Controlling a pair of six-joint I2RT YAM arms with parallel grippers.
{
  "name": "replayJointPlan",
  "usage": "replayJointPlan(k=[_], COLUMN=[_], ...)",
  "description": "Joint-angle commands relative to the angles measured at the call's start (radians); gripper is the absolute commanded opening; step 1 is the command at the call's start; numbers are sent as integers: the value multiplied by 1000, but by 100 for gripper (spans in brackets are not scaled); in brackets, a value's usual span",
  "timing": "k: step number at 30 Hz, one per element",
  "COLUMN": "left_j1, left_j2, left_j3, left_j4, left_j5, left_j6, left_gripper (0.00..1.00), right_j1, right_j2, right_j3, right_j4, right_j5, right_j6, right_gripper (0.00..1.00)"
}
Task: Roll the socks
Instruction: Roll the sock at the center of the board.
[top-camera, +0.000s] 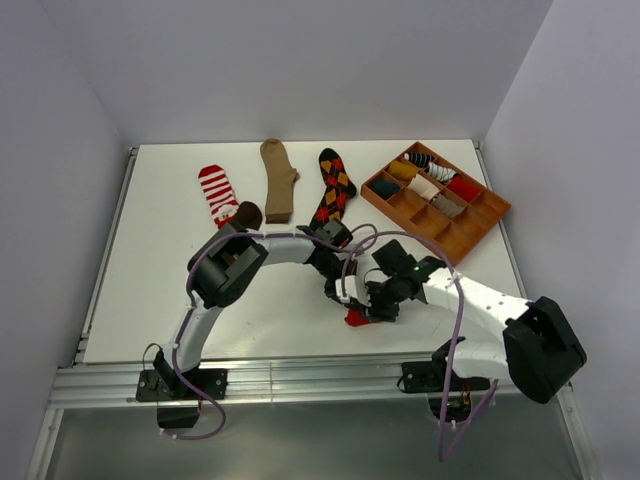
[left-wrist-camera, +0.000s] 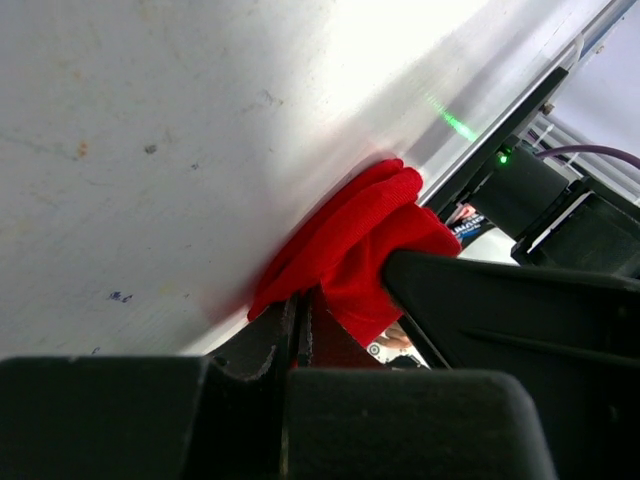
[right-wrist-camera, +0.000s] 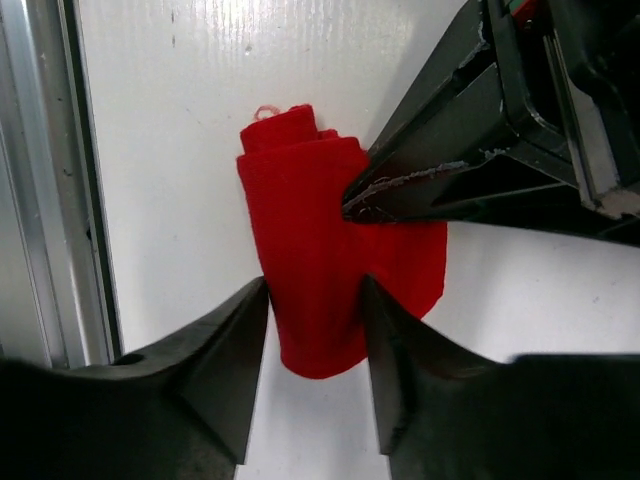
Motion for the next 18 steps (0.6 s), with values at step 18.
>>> replayJointPlan(k=[18], left_j1=[-4], left_j2=[-158], left_j3=[-319], left_j4=[289], left_j5=[-322], left_j6=[-227], left_gripper=[0], right_j1=[-216], right_j2=[360], right_j3=[215], right_j4=[-211], right_j5=[-134], right_j6=[15], right_gripper=[28])
